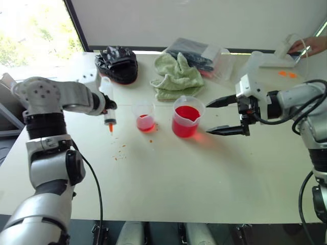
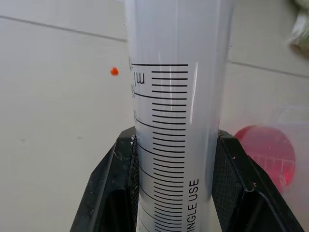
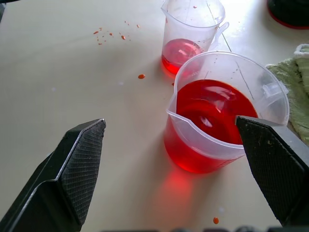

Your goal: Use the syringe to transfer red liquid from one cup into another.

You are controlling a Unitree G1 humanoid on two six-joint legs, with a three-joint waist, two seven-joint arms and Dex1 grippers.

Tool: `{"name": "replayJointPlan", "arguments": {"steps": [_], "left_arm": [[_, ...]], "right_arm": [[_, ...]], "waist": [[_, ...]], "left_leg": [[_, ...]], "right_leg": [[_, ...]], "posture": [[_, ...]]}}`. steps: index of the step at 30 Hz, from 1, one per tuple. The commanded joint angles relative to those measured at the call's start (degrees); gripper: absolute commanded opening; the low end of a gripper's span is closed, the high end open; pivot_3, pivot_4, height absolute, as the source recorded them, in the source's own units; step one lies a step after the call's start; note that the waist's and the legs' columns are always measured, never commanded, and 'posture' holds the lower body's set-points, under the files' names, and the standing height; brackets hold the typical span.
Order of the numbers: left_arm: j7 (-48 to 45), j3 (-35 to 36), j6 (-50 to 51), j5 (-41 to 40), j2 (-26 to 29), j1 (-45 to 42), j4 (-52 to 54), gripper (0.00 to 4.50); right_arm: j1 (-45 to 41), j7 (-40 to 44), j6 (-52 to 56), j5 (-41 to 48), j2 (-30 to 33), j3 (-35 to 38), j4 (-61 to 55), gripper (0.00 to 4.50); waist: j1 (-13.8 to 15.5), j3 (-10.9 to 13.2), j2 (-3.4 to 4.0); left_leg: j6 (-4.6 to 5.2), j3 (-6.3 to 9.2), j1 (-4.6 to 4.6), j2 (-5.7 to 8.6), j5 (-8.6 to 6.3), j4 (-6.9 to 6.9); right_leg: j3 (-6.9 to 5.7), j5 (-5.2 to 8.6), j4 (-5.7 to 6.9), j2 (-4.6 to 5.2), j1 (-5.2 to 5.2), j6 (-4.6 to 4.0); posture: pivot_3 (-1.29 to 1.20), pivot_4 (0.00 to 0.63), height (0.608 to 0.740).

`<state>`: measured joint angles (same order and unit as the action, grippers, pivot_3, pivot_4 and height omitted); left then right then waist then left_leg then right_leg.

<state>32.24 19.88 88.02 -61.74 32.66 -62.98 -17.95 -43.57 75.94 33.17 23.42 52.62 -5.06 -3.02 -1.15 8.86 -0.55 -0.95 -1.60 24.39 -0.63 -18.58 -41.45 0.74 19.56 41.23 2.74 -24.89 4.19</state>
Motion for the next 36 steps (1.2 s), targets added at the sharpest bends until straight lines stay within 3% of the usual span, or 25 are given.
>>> {"name": "replayJointPlan", "arguments": {"steps": [1, 4, 9, 12, 18, 28, 36], "left_arm": [[-10.0, 0.5, -5.2, 2.4, 1.8, -3.7, 3.8, 1.39], [-18.2, -0.9, -9.4, 4.9, 1.7, -7.6, 1.6, 1.39], [-40.7, -12.4, -27.3, 15.8, 0.7, -10.3, 1.3, 1.39], [-53.0, -17.7, -39.0, 21.8, -3.3, -12.6, -3.0, 1.39], [-71.0, -19.5, -53.2, 26.0, -11.7, -14.1, -10.9, 1.39], [-86.3, -20.3, -74.9, 35.8, -22.9, -14.4, -30.7, 1.39], [-92.9, -19.8, -81.2, 38.3, -26.1, -11.6, -32.1, 1.39]], "right_arm": [[-1.1, -1.6, -0.5, 1.0, -0.6, 2.8, -0.5, 4.5], [-1.2, -3.8, -1.1, 0.9, -1.9, 3.8, -0.3, 4.5], [-1.3, -7.8, 1.4, 2.7, -3.6, 6.6, -1.7, 4.5], [-0.5, -10.8, 3.5, 4.0, -3.7, 9.3, -3.2, 4.5], [1.5, -17.0, 8.1, 7.2, -4.4, 14.0, -6.7, 4.5], [4.1, -30.0, 17.4, 13.2, -5.8, 22.5, -12.6, 4.5], [0.0, -38.0, 24.8, 19.0, -6.7, 26.0, -12.3, 4.5]], "waist": [[0.2, 0.0, 0.0], [0.6, 0.0, -0.02], [0.4, 0.0, -0.01], [0.5, 0.0, -0.01], [0.2, 0.0, -0.01], [0.4, 0.0, -0.01], [0.5, 0.0, -0.01]], "left_leg": [[0.0, 0.0, 0.0, 0.0, 0.0, -0.01], [0.0, 0.02, 0.05, 0.03, 0.0, -0.07], [0.01, 0.02, 0.03, 0.07, -0.01, -0.06], [0.01, 0.02, 0.03, 0.04, 0.0, -0.04], [0.04, -0.02, 0.04, 0.02, -0.02, 0.03], [0.08, -0.06, 0.04, 0.0, -0.04, 0.07], [0.08, -0.06, 0.04, 0.0, -0.04, 0.1]], "right_leg": [[0.0, 0.0, 0.0, 0.0, 0.01, 0.0], [-0.03, 0.0, -0.02, 0.03, 0.03, 0.0], [-0.05, 0.0, -0.01, 0.03, 0.05, 0.0], [-0.06, 0.0, -0.02, -0.02, 0.05, 0.0], [-0.03, 0.0, -0.04, -0.05, 0.04, 0.0], [0.0, 0.0, -0.04, -0.07, 0.02, 0.0], [0.01, 0.0, -0.04, -0.06, 0.03, 0.0]], "posture": [[0.0, 0.15, 0.711], [0.0, 0.15, 0.711], [0.0, 0.15, 0.711], [0.0, 0.15, 0.711], [0.0, 0.15, 0.711], [0.0, 0.15, 0.711], [0.0, 0.15, 0.711]]}}
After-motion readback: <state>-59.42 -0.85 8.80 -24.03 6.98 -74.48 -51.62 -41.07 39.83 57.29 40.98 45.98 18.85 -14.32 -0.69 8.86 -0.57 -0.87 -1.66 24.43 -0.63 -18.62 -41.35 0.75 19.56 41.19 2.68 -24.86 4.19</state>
